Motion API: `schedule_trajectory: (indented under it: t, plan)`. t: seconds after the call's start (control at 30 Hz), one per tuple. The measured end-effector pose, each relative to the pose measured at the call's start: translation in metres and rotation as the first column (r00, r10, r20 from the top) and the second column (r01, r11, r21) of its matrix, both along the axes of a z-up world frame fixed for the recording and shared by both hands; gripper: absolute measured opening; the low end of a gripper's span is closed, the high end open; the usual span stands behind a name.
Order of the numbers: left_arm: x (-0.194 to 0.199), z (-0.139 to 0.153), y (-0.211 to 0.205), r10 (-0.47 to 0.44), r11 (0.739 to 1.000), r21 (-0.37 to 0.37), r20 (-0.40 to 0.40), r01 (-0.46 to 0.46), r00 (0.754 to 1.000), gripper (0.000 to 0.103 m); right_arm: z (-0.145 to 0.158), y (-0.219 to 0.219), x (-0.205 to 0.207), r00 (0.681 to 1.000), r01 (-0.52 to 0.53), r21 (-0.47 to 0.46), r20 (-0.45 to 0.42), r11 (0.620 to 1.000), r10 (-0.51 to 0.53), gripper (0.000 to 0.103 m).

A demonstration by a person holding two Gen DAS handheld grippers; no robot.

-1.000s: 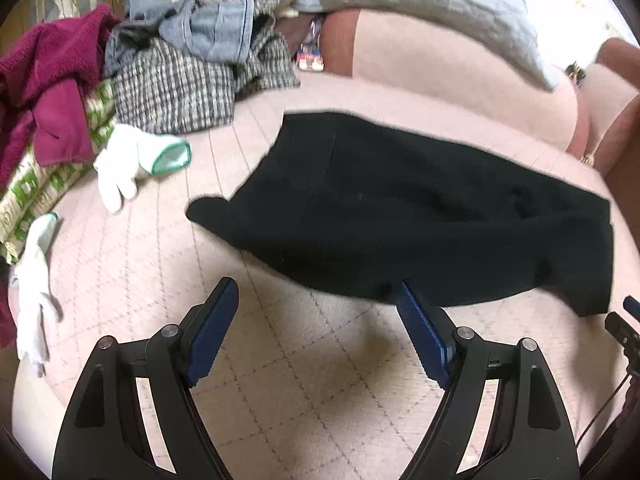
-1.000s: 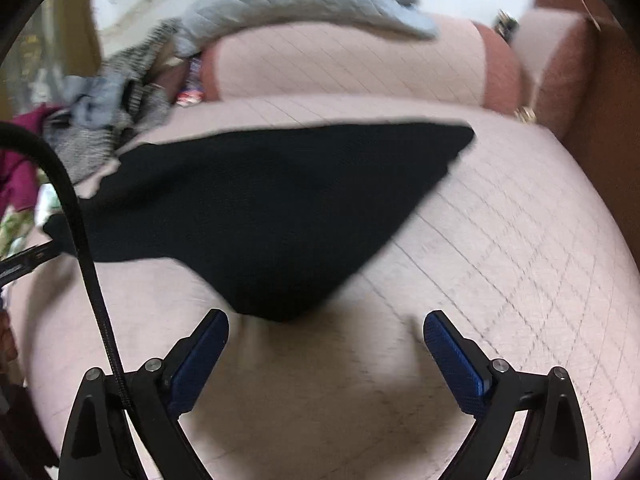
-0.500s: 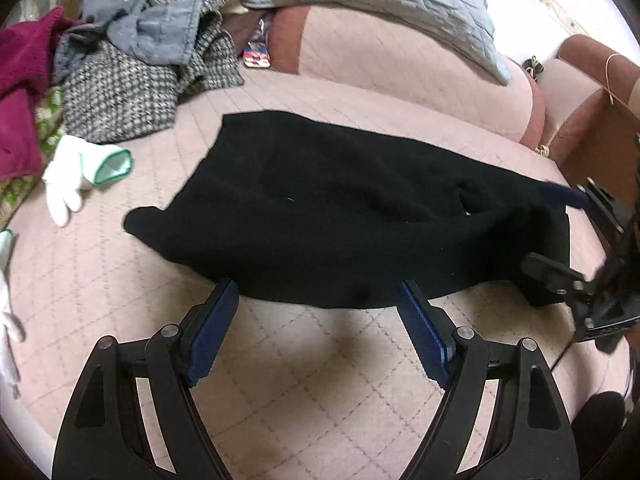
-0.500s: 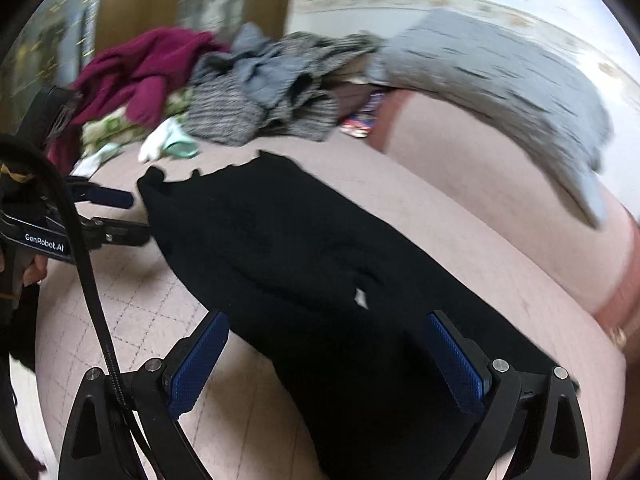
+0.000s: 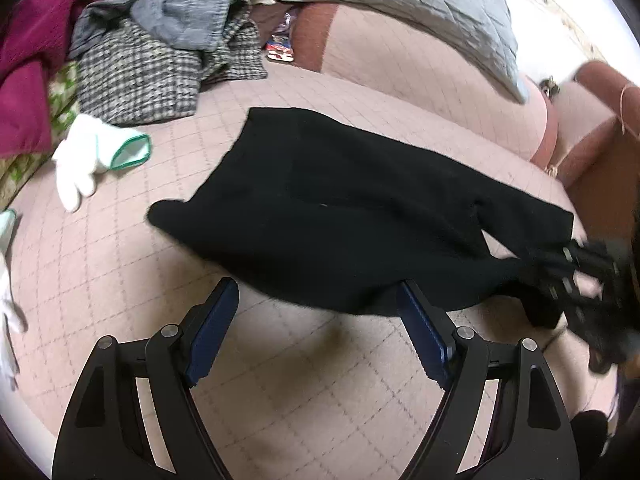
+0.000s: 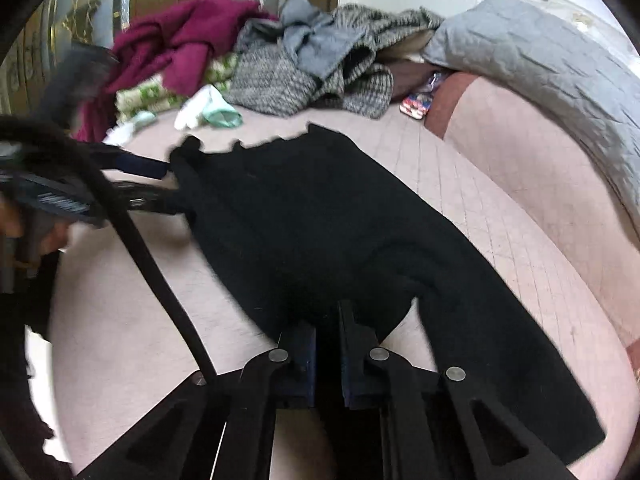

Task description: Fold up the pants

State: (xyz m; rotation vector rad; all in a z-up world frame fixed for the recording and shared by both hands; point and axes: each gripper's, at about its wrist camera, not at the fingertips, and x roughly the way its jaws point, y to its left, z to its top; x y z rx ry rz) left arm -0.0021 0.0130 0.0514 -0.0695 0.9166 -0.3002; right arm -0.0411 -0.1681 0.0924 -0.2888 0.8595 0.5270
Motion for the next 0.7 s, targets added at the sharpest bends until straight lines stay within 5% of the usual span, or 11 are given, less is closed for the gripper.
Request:
schedule_trajectory:
  t: [0.17, 0.3, 0.43, 0.57, 0.7]
  plan:
    - [-0.010, 0.005, 0.027, 0.042, 0.996, -0.074, 0.004, -0.041, 0.999, 0.082, -0.005, 0.018, -0.059, 1.000, 0.018, 0.044, -0.020, 0.999, -0.017, 0.009]
    - [-0.002, -0.007, 0.038, 0.089, 0.985, -0.138, -0.080, -0.099, 0.993, 0.081, -0.030, 0.028, -0.087, 0.995, 0.096, 0.054, -0.043, 0.994, -0.094, 0.010]
    - [0.004, -0.019, 0.033, 0.113, 0.984, -0.123, -0.127, -0.128, 0.985, 0.081, -0.030, 0.017, -0.095, 0.977, 0.208, 0.124, -0.078, 0.970, -0.200, 0.017]
    - [0.007, -0.028, 0.024, 0.144, 0.984, -0.092, -0.113, -0.155, 0.983, 0.081, -0.012, -0.022, -0.110, 0.943, 0.333, 0.223, -0.096, 0.916, -0.319, 0.040]
    - [0.012, -0.030, 0.013, 0.145, 0.986, -0.065, -0.100, -0.152, 0.984, 0.081, 0.006, -0.083, -0.119, 0.854, 0.515, 0.281, -0.081, 0.810, -0.514, 0.054]
